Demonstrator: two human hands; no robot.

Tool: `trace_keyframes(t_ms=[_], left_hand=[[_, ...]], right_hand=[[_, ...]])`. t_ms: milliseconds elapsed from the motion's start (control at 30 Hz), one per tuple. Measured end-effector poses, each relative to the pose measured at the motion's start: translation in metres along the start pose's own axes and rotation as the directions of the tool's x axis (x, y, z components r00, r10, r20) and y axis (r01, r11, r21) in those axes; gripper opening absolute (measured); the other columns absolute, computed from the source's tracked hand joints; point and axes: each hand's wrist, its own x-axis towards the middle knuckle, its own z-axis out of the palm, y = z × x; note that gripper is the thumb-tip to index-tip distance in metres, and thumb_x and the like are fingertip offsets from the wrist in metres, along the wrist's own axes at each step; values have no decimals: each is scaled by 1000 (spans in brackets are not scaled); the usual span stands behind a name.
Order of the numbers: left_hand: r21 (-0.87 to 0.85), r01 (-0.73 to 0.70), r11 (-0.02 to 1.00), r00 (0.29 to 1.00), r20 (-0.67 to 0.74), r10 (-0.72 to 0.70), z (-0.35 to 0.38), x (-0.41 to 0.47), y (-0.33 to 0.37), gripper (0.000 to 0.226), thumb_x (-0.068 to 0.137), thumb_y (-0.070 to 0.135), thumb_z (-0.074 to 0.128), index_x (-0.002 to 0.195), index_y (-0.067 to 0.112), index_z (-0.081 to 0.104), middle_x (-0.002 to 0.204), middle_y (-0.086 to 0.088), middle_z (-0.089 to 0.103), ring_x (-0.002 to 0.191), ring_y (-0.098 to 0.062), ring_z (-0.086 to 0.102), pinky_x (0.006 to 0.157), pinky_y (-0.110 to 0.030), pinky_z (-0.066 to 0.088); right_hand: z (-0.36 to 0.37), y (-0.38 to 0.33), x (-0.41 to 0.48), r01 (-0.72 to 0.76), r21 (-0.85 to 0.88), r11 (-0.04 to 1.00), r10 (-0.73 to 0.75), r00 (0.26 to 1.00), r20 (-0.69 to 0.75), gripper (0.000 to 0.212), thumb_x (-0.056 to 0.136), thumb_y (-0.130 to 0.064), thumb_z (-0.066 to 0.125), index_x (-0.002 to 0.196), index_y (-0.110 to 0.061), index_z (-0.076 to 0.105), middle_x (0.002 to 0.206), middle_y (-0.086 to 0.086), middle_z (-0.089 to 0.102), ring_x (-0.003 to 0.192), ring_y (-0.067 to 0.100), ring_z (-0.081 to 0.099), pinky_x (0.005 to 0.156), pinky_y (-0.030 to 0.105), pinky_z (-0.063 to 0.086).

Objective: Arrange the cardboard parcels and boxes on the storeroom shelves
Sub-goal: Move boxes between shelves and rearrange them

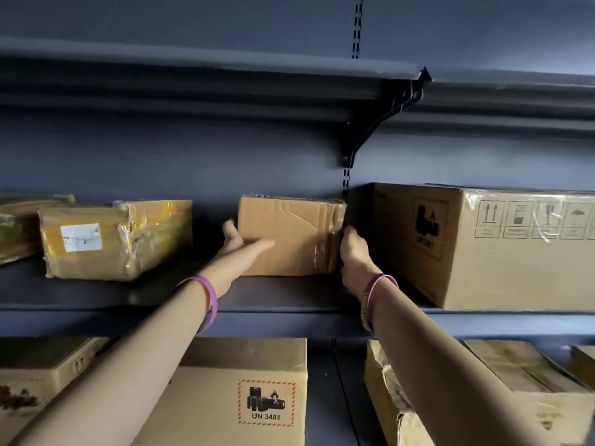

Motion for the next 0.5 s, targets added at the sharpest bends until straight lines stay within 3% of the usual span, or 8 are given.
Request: trace_keyframes(t_ms=[100, 233, 300, 367, 467, 500], left_hand=[[54, -23, 998, 999, -31, 25, -1, 8, -7, 84, 93, 29, 67, 150, 22, 6, 138, 0, 42, 114, -20, 42, 97, -35, 35], [10, -66, 998, 995, -74, 67, -6, 8, -14, 94, 93, 26, 68, 157, 27, 0, 147, 1, 41, 133, -24, 42, 111, -40, 35], [-37, -125, 991, 988, -96, 121, -8, 8, -16, 88, 90, 27, 72, 153, 29, 11, 145, 0, 44, 130, -24, 46, 109, -43, 38], [-74, -163, 984, 981, -116, 154, -10, 6, -17, 76, 88, 29, 74, 146, 30, 24, 137, -1, 44, 120, -21, 50, 98, -39, 41], [-130, -229, 965, 967, -147, 209, -11, 4, -16, 64, 90, 33, 73, 140, 30, 34, 134, 3, 50, 118, -17, 52, 95, -32, 39], [-161, -245, 956, 962, -165, 219, -11, 2, -15, 68, 90, 33, 73, 144, 30, 31, 132, 6, 51, 118, -14, 52, 96, -31, 38]], right_hand=[[2, 4, -1, 24, -80, 997, -23, 1000, 16, 43, 103, -27, 32, 130, -1, 54, 110, 11, 58, 98, 24, 53, 93, 35, 42], [2, 7, 0, 109, -110, 988, -107, 994, 26, 24, 101, -19, 34, 104, -11, 57, 86, 2, 53, 76, 14, 47, 79, 29, 38], [1, 7, -3, 162, -102, 981, -159, 987, 34, 26, 100, -17, 34, 94, -17, 59, 90, 2, 57, 86, 18, 51, 87, 33, 44], [2, 5, -6, 188, -66, 980, -183, 981, 65, 27, 100, -22, 35, 101, -27, 62, 109, 4, 63, 103, 21, 56, 101, 44, 48], [0, 4, -16, 191, 84, 978, -201, 970, 137, 21, 101, -39, 45, 120, -38, 56, 130, 0, 55, 117, 23, 56, 93, 55, 53], [-1, 5, -17, 195, 151, 969, -219, 961, 167, 36, 99, -44, 52, 133, -33, 48, 133, 0, 52, 117, 22, 56, 91, 54, 55]])
